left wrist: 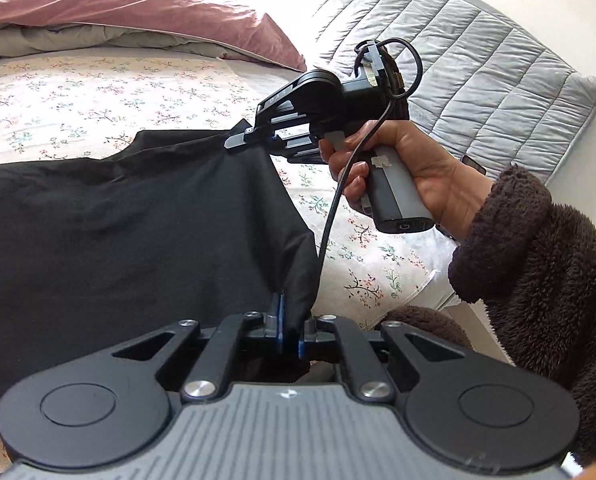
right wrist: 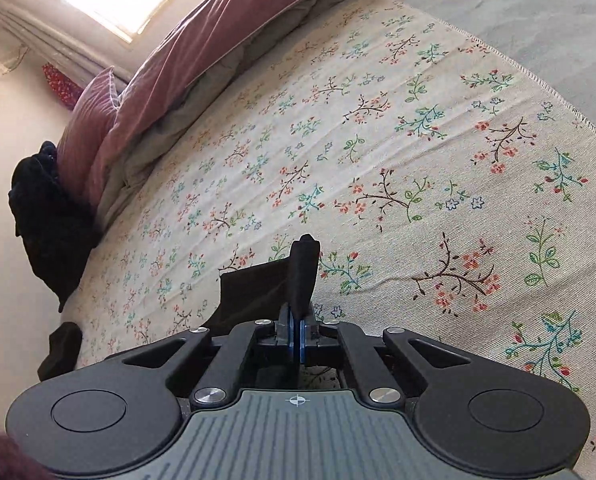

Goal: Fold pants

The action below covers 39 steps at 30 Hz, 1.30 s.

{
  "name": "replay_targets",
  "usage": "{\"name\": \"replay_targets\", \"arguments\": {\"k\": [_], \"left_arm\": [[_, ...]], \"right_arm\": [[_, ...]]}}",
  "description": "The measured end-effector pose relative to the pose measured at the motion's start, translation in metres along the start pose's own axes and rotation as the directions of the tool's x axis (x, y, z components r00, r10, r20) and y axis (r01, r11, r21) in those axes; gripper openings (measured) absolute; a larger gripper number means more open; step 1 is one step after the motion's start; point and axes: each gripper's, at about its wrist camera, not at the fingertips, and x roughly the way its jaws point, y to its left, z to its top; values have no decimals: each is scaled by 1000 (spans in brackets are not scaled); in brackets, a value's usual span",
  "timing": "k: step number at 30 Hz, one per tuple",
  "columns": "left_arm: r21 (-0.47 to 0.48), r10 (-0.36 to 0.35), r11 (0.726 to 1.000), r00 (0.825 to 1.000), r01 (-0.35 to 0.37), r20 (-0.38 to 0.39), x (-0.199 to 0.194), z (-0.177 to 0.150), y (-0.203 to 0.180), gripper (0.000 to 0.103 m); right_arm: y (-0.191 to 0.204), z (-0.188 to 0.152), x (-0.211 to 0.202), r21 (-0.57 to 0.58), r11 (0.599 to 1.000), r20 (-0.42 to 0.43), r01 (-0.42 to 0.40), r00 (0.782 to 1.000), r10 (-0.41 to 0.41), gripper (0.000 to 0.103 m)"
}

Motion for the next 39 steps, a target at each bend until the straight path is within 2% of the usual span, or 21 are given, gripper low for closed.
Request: {"name": "replay_targets", "arguments": {"k": [7,16,21,28,31,32,34,35,36,38,39], "left_arm": [[-78,46,996,996,-39,83,-25,-5,14,22],[-196,184,968,973,-156,139,-39,-19,30,21],[-298,273,927,955,-228,119,-57,-35,61,21],[-406,354,858,935,-314,25,-66,-62,106,22],[-387,354,857,934,-340,-36,-65,-63,124,26],[-375,362,857,931,-354,-52,-63,-63,127,31],[-347,372,860,925,-374,-74,-62,-62,130,42],[-337,376,862,924,-377,-72,-64,-61,132,48],[-327,378,867,924,-376,-60,-71,-63,135,56],[-312,373,877,927,-365,-37,-79,-58,138,64],[-303,369,883,929,-359,-26,-79,-52,140,65]], "right_arm": [[68,9,2,-84,995,-8,-47,999,47,2],[173,-8,47,-173,976,-69,-132,990,122,2],[220,-36,95,-219,962,-131,-166,982,139,2],[258,-76,157,-243,955,-210,-170,971,119,3],[262,-90,177,-257,957,-213,-134,974,80,10],[262,-93,182,-263,957,-213,-124,975,68,11],[265,-98,188,-278,954,-221,-109,974,47,20],[265,-98,188,-280,954,-226,-104,973,40,30],[265,-98,187,-281,954,-233,-106,972,39,44],[267,-97,177,-301,946,-235,-122,971,51,59],[270,-96,170,-327,937,-231,-126,972,51,58]]}}
